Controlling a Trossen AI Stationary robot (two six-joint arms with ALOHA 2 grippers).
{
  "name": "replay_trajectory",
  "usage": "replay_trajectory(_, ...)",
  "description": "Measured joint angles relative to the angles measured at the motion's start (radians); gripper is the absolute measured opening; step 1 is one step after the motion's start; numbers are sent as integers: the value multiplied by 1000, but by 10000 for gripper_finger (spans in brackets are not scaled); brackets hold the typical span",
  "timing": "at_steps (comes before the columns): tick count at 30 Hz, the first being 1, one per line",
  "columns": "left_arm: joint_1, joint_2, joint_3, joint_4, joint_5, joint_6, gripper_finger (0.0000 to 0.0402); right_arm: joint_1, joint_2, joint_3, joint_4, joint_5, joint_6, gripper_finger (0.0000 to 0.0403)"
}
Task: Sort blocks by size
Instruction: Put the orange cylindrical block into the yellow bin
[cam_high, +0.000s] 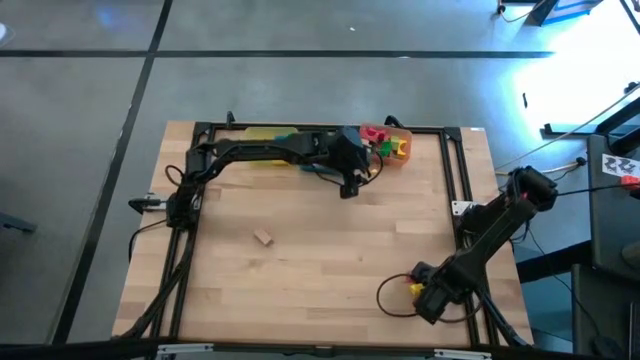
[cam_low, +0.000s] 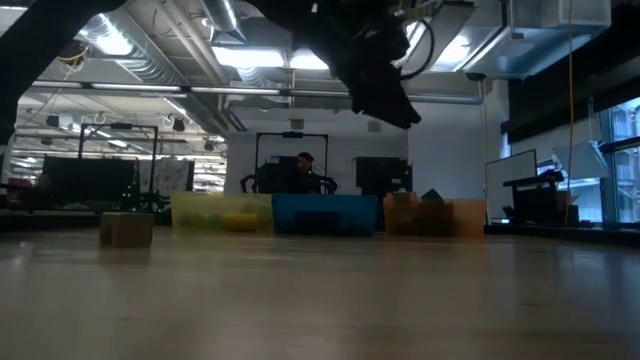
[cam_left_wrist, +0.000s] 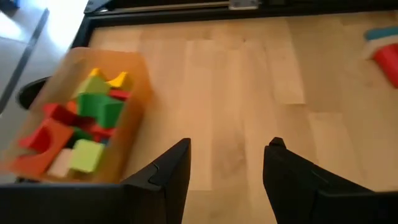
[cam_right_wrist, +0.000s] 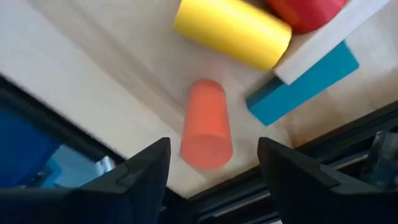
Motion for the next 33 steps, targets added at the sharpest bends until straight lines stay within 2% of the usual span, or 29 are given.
replay_trajectory(7,-51,-8,-1,-1,0,-1,168,11,50,0,0,25,-33,246)
replay_trajectory(20,-102,-11,-1,-54,-1,-5,168,11,55,0,21,20,-49,246)
replay_trajectory(33,-111,-92,-2,-77,-4,5,168,43,55,0,34,40,-58,246)
